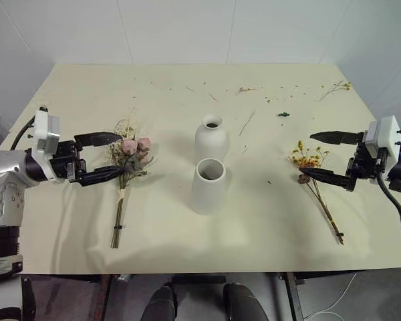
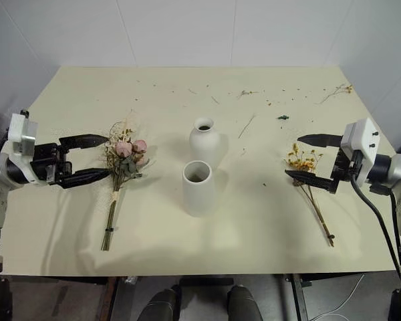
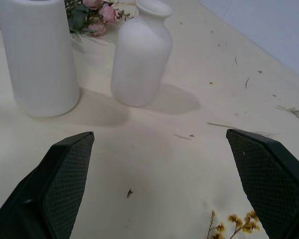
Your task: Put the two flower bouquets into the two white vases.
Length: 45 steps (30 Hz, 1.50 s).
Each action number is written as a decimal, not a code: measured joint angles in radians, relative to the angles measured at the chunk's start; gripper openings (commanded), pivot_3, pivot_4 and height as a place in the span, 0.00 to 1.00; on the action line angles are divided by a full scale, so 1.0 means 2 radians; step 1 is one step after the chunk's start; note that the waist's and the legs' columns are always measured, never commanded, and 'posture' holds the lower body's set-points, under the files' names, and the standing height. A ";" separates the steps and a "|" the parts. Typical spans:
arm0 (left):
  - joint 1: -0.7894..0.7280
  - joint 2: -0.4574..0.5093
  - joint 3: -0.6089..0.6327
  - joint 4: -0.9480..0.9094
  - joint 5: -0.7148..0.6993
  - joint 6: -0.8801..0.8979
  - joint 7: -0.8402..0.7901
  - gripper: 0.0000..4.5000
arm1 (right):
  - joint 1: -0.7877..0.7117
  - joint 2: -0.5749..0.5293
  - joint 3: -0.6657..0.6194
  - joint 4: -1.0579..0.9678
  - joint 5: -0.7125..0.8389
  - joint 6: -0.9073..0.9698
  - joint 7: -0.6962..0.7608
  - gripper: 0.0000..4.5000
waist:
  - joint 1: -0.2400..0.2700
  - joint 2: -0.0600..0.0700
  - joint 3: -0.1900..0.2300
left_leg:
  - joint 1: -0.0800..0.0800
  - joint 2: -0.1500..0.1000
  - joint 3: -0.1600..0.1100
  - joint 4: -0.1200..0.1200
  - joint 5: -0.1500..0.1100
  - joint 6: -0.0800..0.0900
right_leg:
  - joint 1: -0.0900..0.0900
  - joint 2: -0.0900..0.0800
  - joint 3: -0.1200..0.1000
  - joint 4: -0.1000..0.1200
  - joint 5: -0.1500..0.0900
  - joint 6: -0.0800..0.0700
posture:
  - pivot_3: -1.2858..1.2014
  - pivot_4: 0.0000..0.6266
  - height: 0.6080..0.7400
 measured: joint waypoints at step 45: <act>0.084 -0.016 0.030 -0.212 -0.076 0.091 0.062 1.00 | -0.184 -0.087 0.276 0.174 -0.159 0.479 -0.010 0.96 | 0.007 0.002 0.001 | 0.000 0.000 0.001 0.002 0.000 0.000 | 0.000 0.000 0.000 0.000 0.000 0.000 | 0.52 0.24 1.00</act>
